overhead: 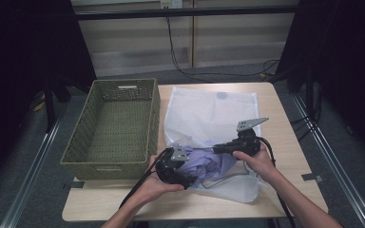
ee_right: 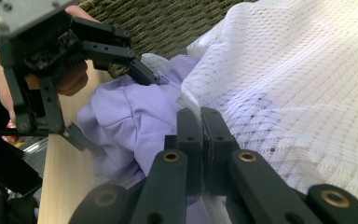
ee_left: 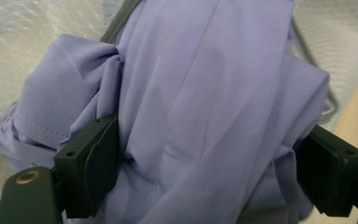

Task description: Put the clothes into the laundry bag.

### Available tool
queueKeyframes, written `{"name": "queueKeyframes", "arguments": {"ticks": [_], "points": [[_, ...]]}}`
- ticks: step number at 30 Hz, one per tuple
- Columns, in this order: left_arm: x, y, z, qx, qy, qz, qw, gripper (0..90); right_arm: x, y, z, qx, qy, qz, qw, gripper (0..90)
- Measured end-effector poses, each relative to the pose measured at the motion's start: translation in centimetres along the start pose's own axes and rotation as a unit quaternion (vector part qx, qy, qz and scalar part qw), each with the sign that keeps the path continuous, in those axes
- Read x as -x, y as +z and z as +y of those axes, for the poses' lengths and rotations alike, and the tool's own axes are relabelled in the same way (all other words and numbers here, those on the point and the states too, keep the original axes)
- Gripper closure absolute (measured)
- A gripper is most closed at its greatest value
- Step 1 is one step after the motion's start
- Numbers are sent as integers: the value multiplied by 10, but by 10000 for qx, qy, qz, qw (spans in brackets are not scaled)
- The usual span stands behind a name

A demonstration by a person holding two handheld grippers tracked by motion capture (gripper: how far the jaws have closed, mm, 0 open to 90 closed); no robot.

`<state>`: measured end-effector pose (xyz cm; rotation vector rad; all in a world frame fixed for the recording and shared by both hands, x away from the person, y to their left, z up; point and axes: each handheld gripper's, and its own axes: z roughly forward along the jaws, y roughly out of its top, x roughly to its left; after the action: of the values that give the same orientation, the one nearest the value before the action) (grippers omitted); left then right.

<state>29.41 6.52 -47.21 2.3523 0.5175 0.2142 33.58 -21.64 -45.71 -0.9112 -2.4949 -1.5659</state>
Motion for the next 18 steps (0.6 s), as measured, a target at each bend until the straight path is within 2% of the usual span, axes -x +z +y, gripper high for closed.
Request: {"name": "queueKeyframes", "arguments": {"ticks": [1,2,3,4,5,6,7,8,9,10,11,12,13,14,15,16,17,18], "points": [[0,0,0,0,0,0,10000,209,0,0,0,0,0,0,10000,879],[1,0,1,-128,176,123,9997,263,0,0,1,15,2,-2,10000,879],[1,0,1,-128,176,123,9997,293,0,0,1,15,2,-2,10000,879],[0,1,0,-121,119,85,9998,352,0,0,2,20,-4,-7,10000,879],[-1,1,0,-164,145,75,9997,410,0,0,3,37,-4,-11,10000,879],[-4,2,-2,-319,241,63,9992,461,0,-1,4,57,-9,-9,10000,879],[-3,4,-4,-296,163,39,9994,513,0,-1,5,83,-21,2,10000,879],[-4,5,-6,-338,178,-16,9993,577,0,-2,5,90,-27,6,10000,879],[-5,5,-7,-448,278,-64,9986,630,-1,-2,6,104,-30,12,9999,880],[-5,6,-8,-361,149,-138,9991,675,-1,-3,6,106,-30,4,9999,880],[-5,6,-8,-361,149,-138,9991,714,-1,-3,6,106,-30,4,9999,880],[-7,5,-8,-440,216,-186,9986,743,-1,-3,7,122,-29,1,9999,880],[-7,5,-8,-449,193,-174,9987,743,-1,-3,7,122,-29,1,9999,880],[-7,5,-8,-365,48,-220,9991,764,-1,-3,7,121,-33,7,9999,880],[-10,4,-7,-436,127,-319,9985,777,-1,-3,8,126,-43,16,9999,880],[-8,5,-7,-311,-46,-330,9990,787,-2,-3,8,133,-54,8,9999,880],[-9,3,-6,-249,-142,-492,9984,801,-3,-3,10,149,-57,16,9999,880],[-9,3,-6,-249,-142,-492,9984,805,-3,-3,10,149,-57,16,9999,880]]}}
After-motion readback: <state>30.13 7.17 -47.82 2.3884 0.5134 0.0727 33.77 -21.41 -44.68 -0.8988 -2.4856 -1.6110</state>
